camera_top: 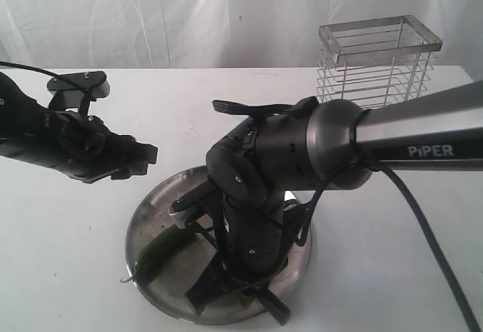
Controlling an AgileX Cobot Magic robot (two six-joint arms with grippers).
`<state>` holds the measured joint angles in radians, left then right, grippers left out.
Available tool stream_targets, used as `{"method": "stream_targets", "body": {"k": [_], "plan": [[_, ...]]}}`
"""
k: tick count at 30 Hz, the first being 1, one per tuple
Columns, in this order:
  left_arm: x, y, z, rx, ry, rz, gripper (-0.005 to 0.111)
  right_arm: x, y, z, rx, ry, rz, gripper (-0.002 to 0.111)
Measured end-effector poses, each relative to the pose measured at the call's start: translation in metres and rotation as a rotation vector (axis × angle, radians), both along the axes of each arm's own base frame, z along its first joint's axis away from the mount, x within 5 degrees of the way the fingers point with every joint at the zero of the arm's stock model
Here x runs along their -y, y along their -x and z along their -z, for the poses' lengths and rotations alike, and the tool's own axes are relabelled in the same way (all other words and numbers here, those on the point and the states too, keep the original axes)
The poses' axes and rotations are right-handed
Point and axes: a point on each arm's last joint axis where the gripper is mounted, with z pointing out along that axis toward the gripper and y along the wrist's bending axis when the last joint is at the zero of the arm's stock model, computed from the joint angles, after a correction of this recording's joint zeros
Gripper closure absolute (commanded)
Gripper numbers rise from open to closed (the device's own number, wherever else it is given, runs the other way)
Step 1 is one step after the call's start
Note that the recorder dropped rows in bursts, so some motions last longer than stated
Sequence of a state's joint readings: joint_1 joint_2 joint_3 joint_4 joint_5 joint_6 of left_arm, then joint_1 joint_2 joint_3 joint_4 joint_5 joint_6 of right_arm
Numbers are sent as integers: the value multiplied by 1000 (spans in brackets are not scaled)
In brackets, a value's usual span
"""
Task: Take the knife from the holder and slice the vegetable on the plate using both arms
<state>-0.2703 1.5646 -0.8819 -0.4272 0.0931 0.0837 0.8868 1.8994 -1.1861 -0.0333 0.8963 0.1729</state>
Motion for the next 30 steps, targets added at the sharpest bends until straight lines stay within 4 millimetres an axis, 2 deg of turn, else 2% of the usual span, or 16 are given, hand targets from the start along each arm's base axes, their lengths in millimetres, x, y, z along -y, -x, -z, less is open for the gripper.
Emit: {"method": "stream_targets", "body": {"k": [5,15,30], "plan": [[0,0,0,-1,-4,6,54,0,0,-1,3,-3,0,108],[0,0,0,1,-12,19,54,1,1,-25,61,-75,-1,108],[0,1,0,-3,-12,21,54,-2,2,-14,16,-71,2,108]]}}
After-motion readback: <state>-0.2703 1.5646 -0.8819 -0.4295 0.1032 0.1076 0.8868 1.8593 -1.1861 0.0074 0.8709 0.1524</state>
